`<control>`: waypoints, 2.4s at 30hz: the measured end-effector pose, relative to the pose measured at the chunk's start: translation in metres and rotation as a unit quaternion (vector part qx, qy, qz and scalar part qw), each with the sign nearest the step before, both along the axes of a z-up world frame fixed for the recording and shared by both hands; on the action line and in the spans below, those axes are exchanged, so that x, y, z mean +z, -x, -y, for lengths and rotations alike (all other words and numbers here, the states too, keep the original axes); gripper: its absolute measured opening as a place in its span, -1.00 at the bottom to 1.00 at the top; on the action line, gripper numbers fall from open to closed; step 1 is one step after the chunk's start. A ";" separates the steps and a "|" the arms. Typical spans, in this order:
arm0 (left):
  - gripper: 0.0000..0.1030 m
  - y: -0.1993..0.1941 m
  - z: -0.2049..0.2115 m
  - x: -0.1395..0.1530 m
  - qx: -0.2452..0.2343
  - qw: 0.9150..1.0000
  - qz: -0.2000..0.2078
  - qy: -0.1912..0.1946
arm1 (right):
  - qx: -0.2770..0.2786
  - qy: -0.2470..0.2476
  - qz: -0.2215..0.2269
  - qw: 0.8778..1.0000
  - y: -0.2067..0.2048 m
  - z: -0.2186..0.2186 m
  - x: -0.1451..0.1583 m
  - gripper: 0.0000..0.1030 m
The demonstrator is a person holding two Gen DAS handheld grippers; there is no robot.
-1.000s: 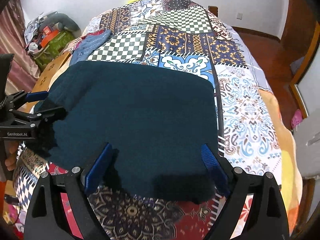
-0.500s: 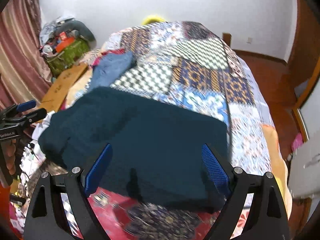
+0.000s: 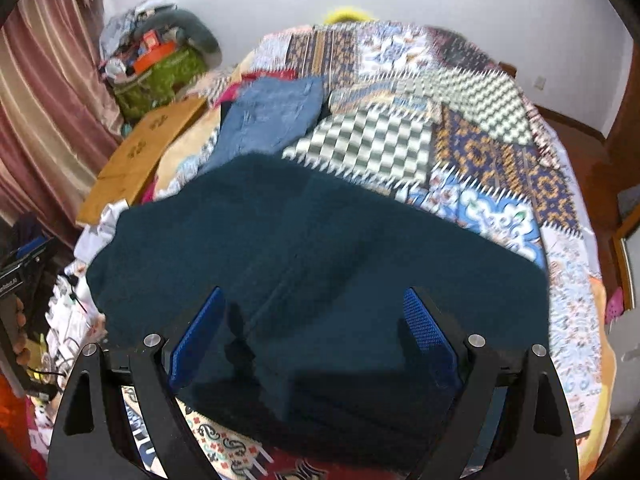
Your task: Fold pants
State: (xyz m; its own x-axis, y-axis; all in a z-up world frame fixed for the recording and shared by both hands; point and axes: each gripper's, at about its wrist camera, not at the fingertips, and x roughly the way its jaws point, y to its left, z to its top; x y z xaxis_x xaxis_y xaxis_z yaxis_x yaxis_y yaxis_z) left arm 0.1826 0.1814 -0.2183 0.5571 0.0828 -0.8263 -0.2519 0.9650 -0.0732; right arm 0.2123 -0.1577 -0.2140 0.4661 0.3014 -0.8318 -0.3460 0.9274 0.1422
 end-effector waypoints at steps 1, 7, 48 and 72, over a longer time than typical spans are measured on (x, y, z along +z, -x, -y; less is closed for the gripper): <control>0.91 0.003 -0.006 -0.008 0.001 1.000 -0.011 0.018 | 0.001 0.003 -0.005 1.000 0.001 -0.002 -0.004 0.72; 0.91 0.011 -0.029 -0.060 0.010 0.987 -0.086 0.137 | 0.021 0.027 -0.025 0.999 0.008 -0.017 -0.020 0.80; -0.62 0.001 -0.037 0.069 0.129 0.984 0.121 -0.004 | 0.059 -0.012 0.041 0.997 0.053 -0.018 0.038 0.81; -0.67 -0.102 0.292 0.162 -0.202 0.958 0.200 -0.042 | -0.079 -0.027 0.043 0.996 0.082 0.123 0.021 0.81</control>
